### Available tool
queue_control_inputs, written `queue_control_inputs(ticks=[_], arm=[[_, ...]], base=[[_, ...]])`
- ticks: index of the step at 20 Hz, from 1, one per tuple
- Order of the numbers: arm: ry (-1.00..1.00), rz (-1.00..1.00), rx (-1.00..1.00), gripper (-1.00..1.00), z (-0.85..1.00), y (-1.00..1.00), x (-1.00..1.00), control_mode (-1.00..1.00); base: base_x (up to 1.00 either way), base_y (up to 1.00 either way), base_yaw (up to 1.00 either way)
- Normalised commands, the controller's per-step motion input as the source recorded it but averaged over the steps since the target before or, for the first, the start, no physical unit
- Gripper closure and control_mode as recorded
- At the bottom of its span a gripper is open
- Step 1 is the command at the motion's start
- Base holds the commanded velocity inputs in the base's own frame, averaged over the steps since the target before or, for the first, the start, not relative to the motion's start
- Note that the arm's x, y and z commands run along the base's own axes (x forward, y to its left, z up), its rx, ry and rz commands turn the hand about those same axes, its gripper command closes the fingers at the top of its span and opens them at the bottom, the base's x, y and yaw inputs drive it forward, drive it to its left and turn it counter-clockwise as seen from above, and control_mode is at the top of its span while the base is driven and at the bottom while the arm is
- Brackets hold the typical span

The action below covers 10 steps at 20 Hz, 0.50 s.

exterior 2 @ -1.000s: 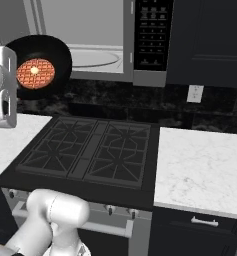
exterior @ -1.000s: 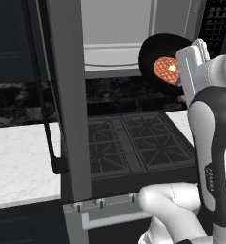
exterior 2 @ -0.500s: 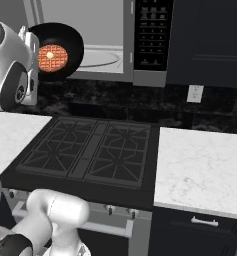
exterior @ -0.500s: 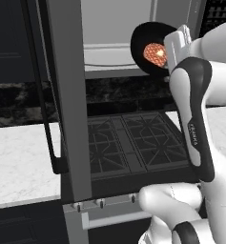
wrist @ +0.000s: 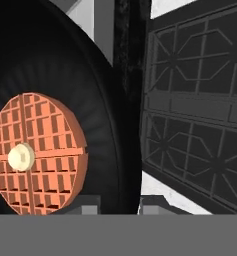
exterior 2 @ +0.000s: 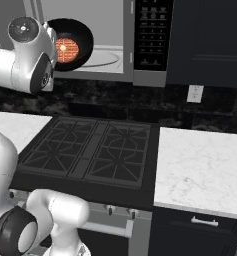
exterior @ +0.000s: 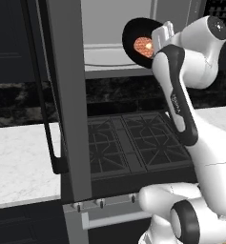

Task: Open the microwave, place the bowl with waffle inside the microwave, then close the microwave door and turn it on.

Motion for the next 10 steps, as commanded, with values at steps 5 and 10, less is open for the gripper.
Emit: queue_control_inputs(ticks=[5,10], arm=[[0.04,0.07,0.0,1.0,0.0,0.21,0.68,-1.0],[0.06,0.05,0.0,1.0,0.0,0.08,0.83,-1.0]], base=[[0.0,0.0,0.0],[0.0,0.0,0.0]])
